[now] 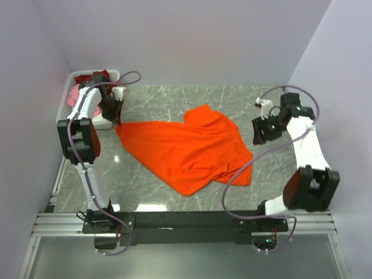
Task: Fold and stack the t-shirts
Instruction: Flatten the tshirt out
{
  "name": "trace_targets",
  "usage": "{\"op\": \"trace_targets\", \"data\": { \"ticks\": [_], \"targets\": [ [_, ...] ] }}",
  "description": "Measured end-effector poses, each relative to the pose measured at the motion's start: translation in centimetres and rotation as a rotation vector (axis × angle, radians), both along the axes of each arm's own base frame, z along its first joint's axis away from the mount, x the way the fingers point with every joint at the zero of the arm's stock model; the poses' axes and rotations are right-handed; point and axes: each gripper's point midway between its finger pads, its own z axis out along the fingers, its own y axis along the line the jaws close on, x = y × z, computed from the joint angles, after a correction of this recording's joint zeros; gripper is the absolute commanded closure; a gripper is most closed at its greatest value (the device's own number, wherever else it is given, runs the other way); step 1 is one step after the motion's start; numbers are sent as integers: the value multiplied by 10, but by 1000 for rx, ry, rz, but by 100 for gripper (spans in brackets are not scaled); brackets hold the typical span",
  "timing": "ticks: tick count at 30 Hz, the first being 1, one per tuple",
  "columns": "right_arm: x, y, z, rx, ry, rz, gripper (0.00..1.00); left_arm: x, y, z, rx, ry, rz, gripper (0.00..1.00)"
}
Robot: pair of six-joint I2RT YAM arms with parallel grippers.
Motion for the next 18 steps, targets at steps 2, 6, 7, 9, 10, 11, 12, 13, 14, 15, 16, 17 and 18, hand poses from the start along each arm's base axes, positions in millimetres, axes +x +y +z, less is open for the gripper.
{"op": "trace_targets", "data": {
  "ticks": [2,6,7,9,10,11,12,13,14,15,16,17,18],
  "targets": [
    [27,1,-3,-13,4,-22,44,3,4,7,31,-12,-5,98],
    [82,21,-27,-39,27,-30,46,13,4,17,67,-52,-13,94],
    [95,26,-35,-49,35,-32,46,12,3,17,71,-51,-16,92],
    [121,37,-51,-63,57,-41,45,11,0,16,75,-46,-25,91],
    [137,43,-56,-67,52,-43,44,11,-3,16,75,-45,-29,89],
    [152,48,-61,-74,48,-45,43,11,-5,16,75,-44,-32,89],
    [169,53,-62,-84,32,-46,42,11,-5,16,74,-44,-33,89],
    [184,56,-63,-94,10,-48,41,10,-7,15,73,-41,-36,89],
    [201,60,-65,-108,-20,-45,41,9,-8,14,73,-37,-38,88],
    [211,62,-67,-121,-39,-45,40,8,-9,13,71,-31,-38,88],
    [220,63,-70,-138,-54,-46,40,6,-10,11,70,-24,-38,87],
    [226,64,-74,-153,-60,-47,40,5,-11,11,70,-21,-39,86],
    [230,64,-78,-168,-61,-48,40,5,-11,11,69,-19,-39,85]
  ]
}}
